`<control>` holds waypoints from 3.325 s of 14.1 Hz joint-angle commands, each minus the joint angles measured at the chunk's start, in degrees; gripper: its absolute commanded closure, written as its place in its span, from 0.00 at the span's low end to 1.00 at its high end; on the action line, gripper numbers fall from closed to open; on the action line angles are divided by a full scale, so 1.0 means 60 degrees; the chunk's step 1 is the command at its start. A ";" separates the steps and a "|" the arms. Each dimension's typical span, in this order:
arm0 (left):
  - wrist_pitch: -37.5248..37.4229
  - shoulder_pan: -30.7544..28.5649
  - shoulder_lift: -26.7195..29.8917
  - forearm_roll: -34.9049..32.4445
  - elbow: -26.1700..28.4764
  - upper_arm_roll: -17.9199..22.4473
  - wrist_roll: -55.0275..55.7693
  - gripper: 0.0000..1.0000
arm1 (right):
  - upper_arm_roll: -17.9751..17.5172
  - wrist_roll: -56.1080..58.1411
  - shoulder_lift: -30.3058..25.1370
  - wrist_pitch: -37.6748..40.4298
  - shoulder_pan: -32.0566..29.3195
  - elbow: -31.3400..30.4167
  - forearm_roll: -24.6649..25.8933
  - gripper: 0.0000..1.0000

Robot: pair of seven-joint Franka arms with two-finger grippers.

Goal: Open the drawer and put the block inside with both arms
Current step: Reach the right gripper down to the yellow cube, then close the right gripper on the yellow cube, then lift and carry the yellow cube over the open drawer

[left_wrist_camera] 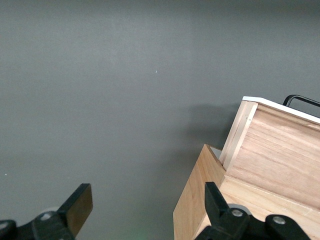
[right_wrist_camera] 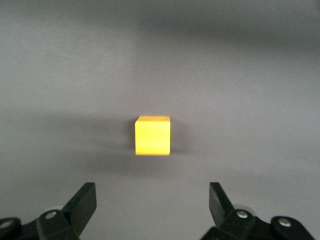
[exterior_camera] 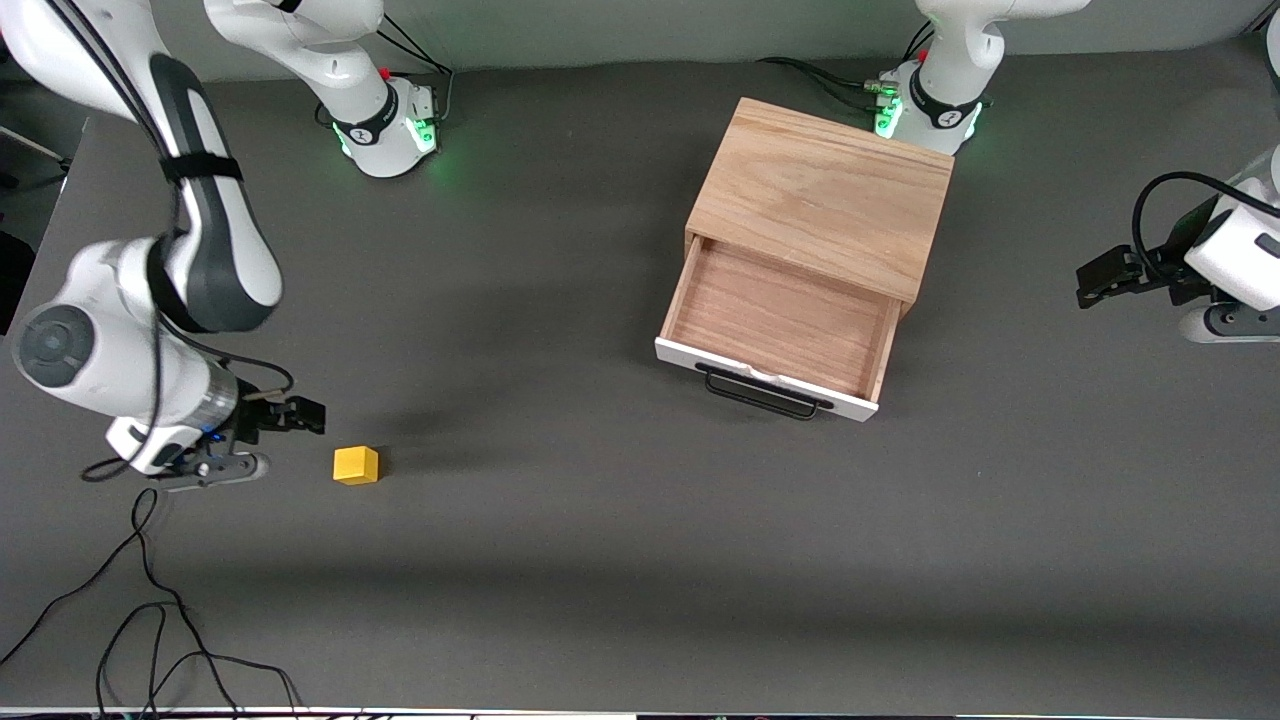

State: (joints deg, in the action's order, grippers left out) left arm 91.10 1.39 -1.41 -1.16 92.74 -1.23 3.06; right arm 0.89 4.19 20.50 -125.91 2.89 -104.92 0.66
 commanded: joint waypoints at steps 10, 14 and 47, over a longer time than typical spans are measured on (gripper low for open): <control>0.0197 0.0780 0.0220 0.0018 0.0114 0.0923 -0.0804 0.00 | 0.0027 -0.0024 0.1811 -0.3841 0.0001 -0.1145 0.0125 0.00; 0.0197 0.0793 0.0220 0.0018 0.0114 0.0864 -0.0789 0.00 | 0.0027 -0.0024 0.1929 -0.4078 0.0016 -0.1234 0.0110 0.00; 0.0197 0.0896 0.0088 0.0106 0.0129 0.0864 -0.0789 0.00 | -0.0061 -0.3535 0.1255 0.3314 0.2093 0.4210 0.0052 0.70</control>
State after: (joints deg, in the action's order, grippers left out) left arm 91.85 6.18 -1.50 -0.97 92.75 3.49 -0.78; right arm 0.15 -11.14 27.54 -112.51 12.42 -86.46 0.65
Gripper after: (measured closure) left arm 0.000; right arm 0.449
